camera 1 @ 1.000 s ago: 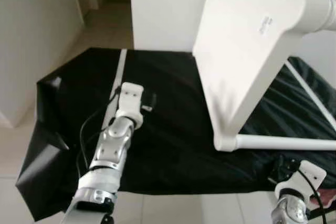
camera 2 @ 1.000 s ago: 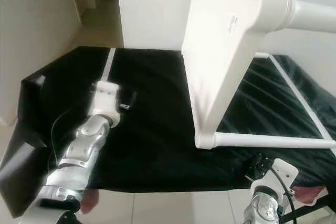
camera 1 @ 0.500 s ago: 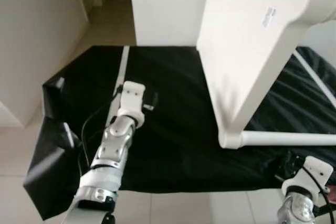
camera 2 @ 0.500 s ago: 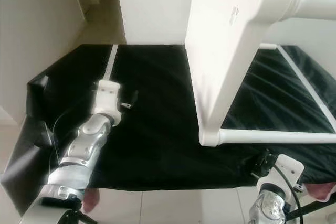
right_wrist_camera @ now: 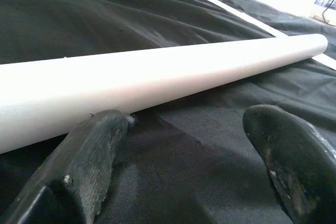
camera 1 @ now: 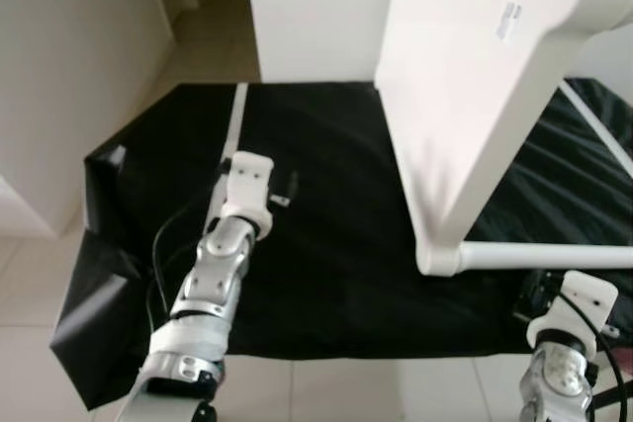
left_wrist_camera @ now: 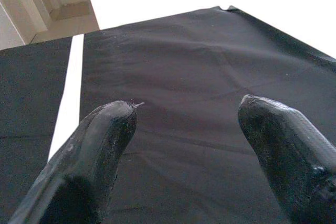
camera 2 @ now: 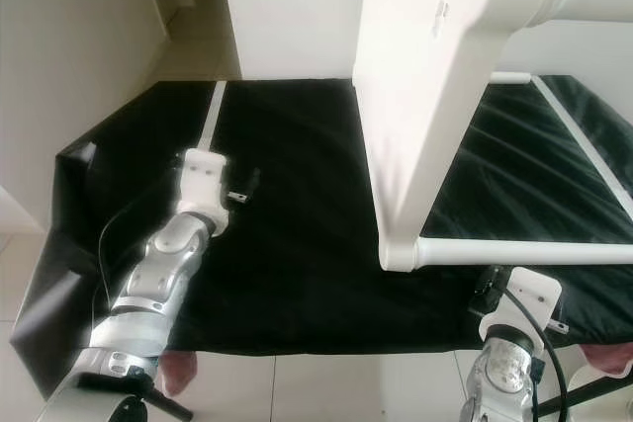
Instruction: Building children table
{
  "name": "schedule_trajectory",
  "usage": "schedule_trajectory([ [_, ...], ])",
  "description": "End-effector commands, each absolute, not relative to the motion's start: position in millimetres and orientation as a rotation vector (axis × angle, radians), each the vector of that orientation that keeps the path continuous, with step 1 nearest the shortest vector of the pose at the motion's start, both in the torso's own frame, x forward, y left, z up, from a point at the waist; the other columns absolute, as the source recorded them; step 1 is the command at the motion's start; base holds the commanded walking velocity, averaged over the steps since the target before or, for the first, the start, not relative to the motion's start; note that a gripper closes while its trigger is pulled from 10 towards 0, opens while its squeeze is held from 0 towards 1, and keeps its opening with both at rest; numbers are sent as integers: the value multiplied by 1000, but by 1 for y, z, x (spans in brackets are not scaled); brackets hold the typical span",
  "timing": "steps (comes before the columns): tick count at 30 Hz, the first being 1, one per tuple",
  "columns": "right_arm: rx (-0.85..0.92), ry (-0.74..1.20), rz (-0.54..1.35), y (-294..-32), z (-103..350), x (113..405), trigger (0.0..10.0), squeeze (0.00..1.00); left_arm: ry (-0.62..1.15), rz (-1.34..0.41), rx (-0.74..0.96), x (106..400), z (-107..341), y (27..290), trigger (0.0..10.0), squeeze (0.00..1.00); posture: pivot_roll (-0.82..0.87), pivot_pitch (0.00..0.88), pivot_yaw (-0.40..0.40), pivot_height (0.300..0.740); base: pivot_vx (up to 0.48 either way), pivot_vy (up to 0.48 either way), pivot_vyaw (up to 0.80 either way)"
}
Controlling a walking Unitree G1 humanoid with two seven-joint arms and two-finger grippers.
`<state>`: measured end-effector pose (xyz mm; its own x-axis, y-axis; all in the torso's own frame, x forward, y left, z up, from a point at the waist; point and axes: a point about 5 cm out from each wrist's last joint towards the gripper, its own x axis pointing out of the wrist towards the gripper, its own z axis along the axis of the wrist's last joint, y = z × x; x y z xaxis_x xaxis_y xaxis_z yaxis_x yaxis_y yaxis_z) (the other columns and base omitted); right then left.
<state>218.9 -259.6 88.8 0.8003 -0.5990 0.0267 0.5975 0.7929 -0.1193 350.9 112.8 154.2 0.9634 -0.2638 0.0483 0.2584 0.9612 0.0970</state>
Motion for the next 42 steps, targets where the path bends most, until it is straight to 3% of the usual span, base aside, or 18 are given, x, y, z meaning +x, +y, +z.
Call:
schedule_trajectory([
  [1, -232, -527, -663, -207, 199, 214, 10000, 0, -42, -278, 94, 349, 150, 113, 10000, 0, 14, 0, 23, 740, 0, 0, 0],
  [13, -243, -422, -663, -208, 175, 202, 10000, 0, -78, -320, 88, 347, 154, 114, 10000, 0, 5, 0, 26, 740, 0, 0, 0],
  [25, -253, -437, -680, -217, 181, 206, 10000, 0, -103, -332, 84, 345, 157, 114, 10000, 0, 6, 0, 24, 740, 0, 0, 0],
  [31, -204, -423, -616, -225, 180, 216, 10000, 0, -151, -391, 81, 342, 164, 108, 10000, 0, 7, 0, 22, 740, 0, 0, 0],
  [42, -130, -352, -505, -217, 166, 217, 10000, 0, -208, -477, 74, 335, 172, 102, 10000, 0, 13, 0, 16, 740, 0, 0, 0],
])
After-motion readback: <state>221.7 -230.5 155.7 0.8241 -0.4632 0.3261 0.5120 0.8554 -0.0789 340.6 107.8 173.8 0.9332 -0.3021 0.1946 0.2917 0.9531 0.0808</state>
